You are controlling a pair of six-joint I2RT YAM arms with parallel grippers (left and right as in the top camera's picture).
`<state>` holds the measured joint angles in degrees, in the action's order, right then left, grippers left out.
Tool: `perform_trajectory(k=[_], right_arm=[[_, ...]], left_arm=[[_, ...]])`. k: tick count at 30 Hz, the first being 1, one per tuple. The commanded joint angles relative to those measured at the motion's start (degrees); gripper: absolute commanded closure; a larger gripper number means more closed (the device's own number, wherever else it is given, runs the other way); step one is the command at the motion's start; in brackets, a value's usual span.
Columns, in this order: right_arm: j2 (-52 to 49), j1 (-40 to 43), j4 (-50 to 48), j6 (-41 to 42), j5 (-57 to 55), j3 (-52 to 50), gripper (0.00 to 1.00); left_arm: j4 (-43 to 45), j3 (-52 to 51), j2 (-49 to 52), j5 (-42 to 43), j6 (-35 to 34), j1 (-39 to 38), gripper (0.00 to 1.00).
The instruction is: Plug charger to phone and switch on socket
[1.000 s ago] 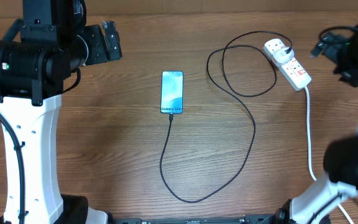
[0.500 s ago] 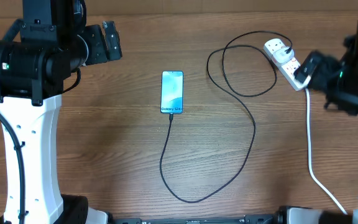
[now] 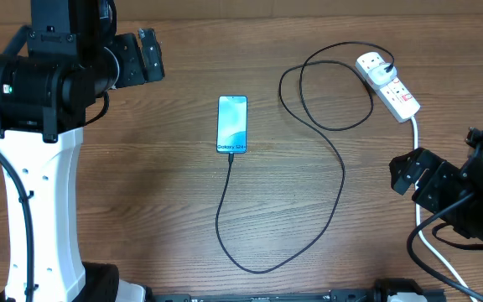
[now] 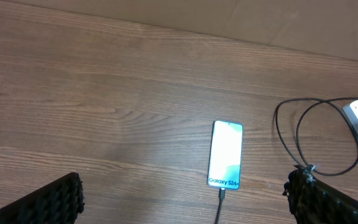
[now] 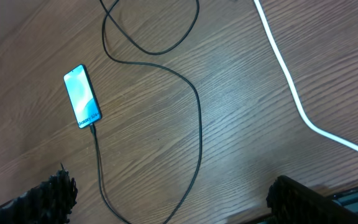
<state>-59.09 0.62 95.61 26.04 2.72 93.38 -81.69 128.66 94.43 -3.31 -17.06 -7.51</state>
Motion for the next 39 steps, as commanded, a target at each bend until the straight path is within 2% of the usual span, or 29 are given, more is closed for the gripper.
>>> perform_trajectory(k=[1, 14, 20, 27, 39], right_arm=[[-0.2, -0.3, -0.3, 0.8, 0.0, -0.5, 0.00], [-0.8, -0.3, -0.1, 0.5, -1.6, -0.5, 0.00], [2.3, -0.3, -3.9, 0.0, -1.5, -6.3, 0.00], [14.3, -0.3, -20.8, -6.9, 2.0, -22.9, 0.00], [35.8, -0.9, -51.0, -8.8, 6.7, -55.8, 0.00]], left_arm=[[0.0, 0.0, 0.3, -0.7, -0.9, -0.2, 0.00], [0.0, 0.0, 0.3, -0.7, -0.9, -0.2, 0.00], [0.0, 0.0, 0.3, -0.7, -0.9, -0.2, 0.00], [0.0, 0.0, 0.3, -0.7, -0.9, -0.2, 0.00], [0.0, 0.0, 0.3, -0.7, -0.9, -0.2, 0.00]])
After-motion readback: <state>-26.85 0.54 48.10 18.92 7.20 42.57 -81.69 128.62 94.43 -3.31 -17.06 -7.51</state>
